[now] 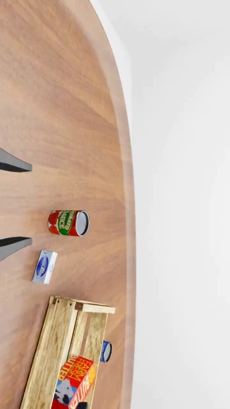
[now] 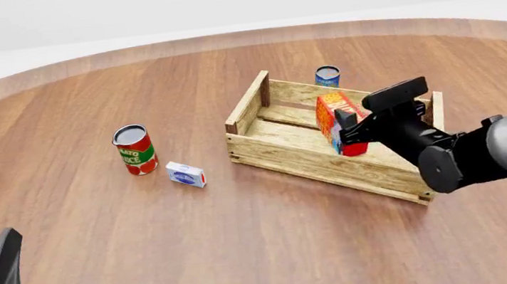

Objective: Pick up the butter and put it in the tray.

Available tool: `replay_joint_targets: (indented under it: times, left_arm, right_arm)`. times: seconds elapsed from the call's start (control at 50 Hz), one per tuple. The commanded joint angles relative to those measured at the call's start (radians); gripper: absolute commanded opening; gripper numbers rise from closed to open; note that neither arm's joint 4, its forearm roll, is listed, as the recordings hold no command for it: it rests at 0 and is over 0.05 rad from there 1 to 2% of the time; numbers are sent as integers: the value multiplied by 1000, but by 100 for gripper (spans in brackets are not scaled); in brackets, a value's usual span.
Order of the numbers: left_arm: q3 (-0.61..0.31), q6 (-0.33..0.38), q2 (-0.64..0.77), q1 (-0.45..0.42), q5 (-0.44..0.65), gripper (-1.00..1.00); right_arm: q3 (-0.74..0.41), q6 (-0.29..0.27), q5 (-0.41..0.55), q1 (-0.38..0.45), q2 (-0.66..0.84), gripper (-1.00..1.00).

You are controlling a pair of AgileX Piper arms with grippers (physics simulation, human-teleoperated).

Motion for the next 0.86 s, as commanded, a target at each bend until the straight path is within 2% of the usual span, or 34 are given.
replay_joint_targets:
  times: [0.02, 0.5, 0.86]
  left_arm:
    - [0, 0, 0, 0, 0, 100]
    - [0, 0, 0, 0, 0, 100]
    - [0, 0, 0, 0, 0, 100]
  right_arm:
    - [48, 6, 14, -5, -91, 100]
    - [186, 24, 71, -24, -359, 100]
    - [206, 62, 176, 19, -581, 100]
